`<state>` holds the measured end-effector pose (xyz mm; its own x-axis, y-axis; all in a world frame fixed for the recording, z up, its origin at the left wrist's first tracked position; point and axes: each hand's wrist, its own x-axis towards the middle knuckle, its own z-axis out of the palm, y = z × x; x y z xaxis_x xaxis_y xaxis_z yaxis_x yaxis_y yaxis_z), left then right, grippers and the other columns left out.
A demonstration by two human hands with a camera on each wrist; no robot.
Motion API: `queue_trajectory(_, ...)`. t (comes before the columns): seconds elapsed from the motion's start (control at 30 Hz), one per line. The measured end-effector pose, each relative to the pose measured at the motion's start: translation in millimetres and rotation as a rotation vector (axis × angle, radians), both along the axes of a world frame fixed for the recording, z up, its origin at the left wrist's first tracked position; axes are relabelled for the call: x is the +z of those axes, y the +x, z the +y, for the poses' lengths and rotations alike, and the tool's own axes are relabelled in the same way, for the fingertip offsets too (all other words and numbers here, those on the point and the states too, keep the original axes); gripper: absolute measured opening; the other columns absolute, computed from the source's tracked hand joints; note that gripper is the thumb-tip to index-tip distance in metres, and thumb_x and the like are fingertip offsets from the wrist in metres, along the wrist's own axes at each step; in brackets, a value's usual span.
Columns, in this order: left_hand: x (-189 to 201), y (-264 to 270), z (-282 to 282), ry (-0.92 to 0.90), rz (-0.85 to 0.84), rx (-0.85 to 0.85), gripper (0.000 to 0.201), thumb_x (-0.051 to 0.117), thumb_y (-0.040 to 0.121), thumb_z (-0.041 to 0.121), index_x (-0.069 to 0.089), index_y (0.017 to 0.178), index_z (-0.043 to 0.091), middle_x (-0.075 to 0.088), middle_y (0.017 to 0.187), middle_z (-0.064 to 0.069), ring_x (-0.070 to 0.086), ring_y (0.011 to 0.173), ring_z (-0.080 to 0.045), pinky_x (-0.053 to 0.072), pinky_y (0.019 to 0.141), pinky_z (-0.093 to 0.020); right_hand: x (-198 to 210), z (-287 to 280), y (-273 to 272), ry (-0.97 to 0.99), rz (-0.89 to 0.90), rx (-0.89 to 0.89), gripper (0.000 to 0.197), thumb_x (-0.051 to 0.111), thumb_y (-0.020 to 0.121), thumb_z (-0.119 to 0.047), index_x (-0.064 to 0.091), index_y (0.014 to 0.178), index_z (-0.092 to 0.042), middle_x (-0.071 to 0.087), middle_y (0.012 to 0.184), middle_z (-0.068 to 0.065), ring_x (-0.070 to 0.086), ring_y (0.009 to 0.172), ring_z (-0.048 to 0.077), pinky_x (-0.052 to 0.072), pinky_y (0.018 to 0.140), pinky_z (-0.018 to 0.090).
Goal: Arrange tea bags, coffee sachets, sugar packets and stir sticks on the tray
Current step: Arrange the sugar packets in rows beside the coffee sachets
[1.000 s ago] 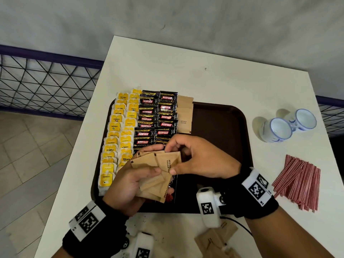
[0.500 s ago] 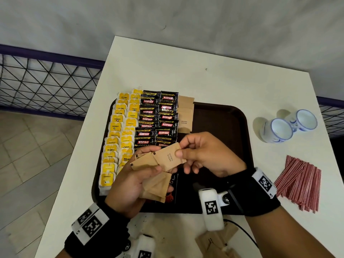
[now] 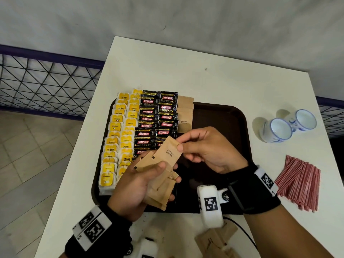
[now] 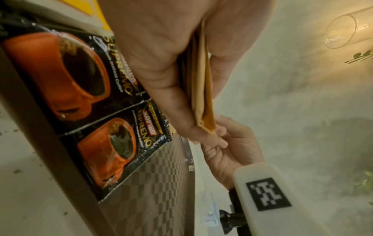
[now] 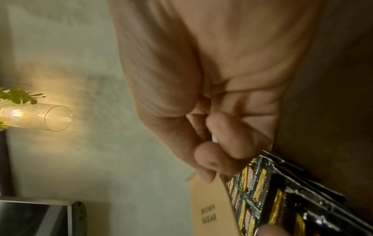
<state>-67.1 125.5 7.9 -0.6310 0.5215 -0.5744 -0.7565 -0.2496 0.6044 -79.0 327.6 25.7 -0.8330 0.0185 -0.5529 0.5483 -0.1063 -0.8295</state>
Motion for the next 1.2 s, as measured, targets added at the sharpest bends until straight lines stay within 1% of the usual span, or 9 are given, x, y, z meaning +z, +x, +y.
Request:
queue_trajectory(0.13,2.0,0.5,2.3,-0.001,-0.038,0.009,0.032,0.059,0.093,0.017,0.064,0.121,0.003,0.067,0.111,-0.035,0.072,0.074,-0.034,0.058,0.053,-0.042,-2.2,-3.9,2.9,-0.157,0.004,-0.024,0.019,0.066,0.084,0.011,0.066,0.103,0.007,0.066,0.07,0.014,0.06,0.056,0.017,0.05,0.048,0.018)
queue_trajectory(0.2,1.8,-0.1,3.1,0.002,-0.053,0.002,0.038,0.061,0.092,0.022,0.063,0.123,0.001,0.065,0.112,-0.038,0.071,0.071,-0.032,0.057,0.053,-0.04,-5.2,-7.6,7.3,-0.192,0.008,-0.024,0.021,0.065,0.085,0.011,0.062,0.105,0.013,0.066,0.071,0.016,0.063,0.058,0.02,0.051,0.05,0.019)
queue_trajectory(0.27,0.9,-0.6,3.5,-0.011,-0.049,-0.002,0.04,0.061,0.091,0.022,0.061,0.124,0.001,0.066,0.112,-0.037,0.071,0.071,-0.033,0.057,0.053,-0.04,-7.9,-6.8,9.4,-0.172,0.03,-0.047,0.017,0.064,0.086,0.01,0.063,0.103,0.011,0.067,0.072,0.016,0.064,0.059,0.02,0.051,0.051,0.02)
queue_trajectory(0.33,-0.5,-0.2,3.4,0.021,-0.058,0.007,0.036,0.06,0.092,0.018,0.06,0.125,0.004,0.067,0.113,-0.033,0.071,0.078,-0.037,0.058,0.055,-0.044,-10.4,3.7,6.6,-0.109,0.046,-0.129,0.012,0.063,0.087,0.01,0.065,0.098,0.006,0.068,0.07,0.013,0.064,0.057,0.016,0.052,0.05,0.02)
queue_trajectory(0.43,-3.1,1.6,1.2,0.077,-0.08,0.012,0.031,0.06,0.093,0.013,0.059,0.124,0.01,0.065,0.114,-0.031,0.067,0.086,-0.042,0.056,0.059,-0.046,-16.1,29.7,-2.6,0.096,0.063,-0.247,0.011,0.065,0.087,0.009,0.068,0.089,-0.002,0.068,0.065,0.009,0.063,0.054,0.014,0.051,0.049,0.02)
queue_trajectory(0.6,-5.6,4.9,0.8,0.074,-0.081,-0.031,0.035,0.069,0.089,0.016,0.061,0.123,0.011,0.065,0.117,-0.031,0.066,0.089,-0.044,0.056,0.062,-0.048,-33.8,43.5,-16.4,0.335,0.017,-0.239,0.012,0.068,0.086,0.008,0.062,0.086,-0.002,0.065,0.07,0.015,0.06,0.051,0.014,0.048,0.046,0.02)
queue_trajectory(0.8,-2.3,8.1,1.3,0.054,-0.079,-0.057,0.034,0.062,0.089,0.015,0.061,0.123,0.01,0.066,0.116,-0.032,0.069,0.084,-0.041,0.059,0.059,-0.047,-48.1,40.9,-31.0,0.377,0.004,-0.223,0.013,0.07,0.085,0.009,0.062,0.084,-0.002,0.064,0.065,0.012,0.059,0.045,0.01,0.048,0.043,0.019)
queue_trajectory(0.97,-4.9,9.4,0.2,0.05,-0.088,-0.069,0.033,0.072,0.089,0.016,0.063,0.12,0.012,0.066,0.117,-0.032,0.069,0.089,-0.044,0.058,0.062,-0.049,-51.3,38.1,-41.1,0.441,0.012,-0.201,0.013,0.074,0.083,0.004,0.064,0.082,-0.004,0.066,0.065,0.01,0.06,0.045,0.009,0.049,0.043,0.02)
queue_trajectory(1.2,-2.9,8.3,-0.2,0.069,-0.087,-0.086,0.037,0.07,0.086,0.017,0.062,0.122,0.012,0.065,0.118,-0.032,0.069,0.091,-0.044,0.059,0.061,-0.049,-58.8,35.6,-43.7,0.561,-0.001,-0.228,0.012,0.076,0.083,-0.005,0.064,0.082,-0.007,0.07,0.069,0.012,0.064,0.048,0.012,0.049,0.044,0.022)
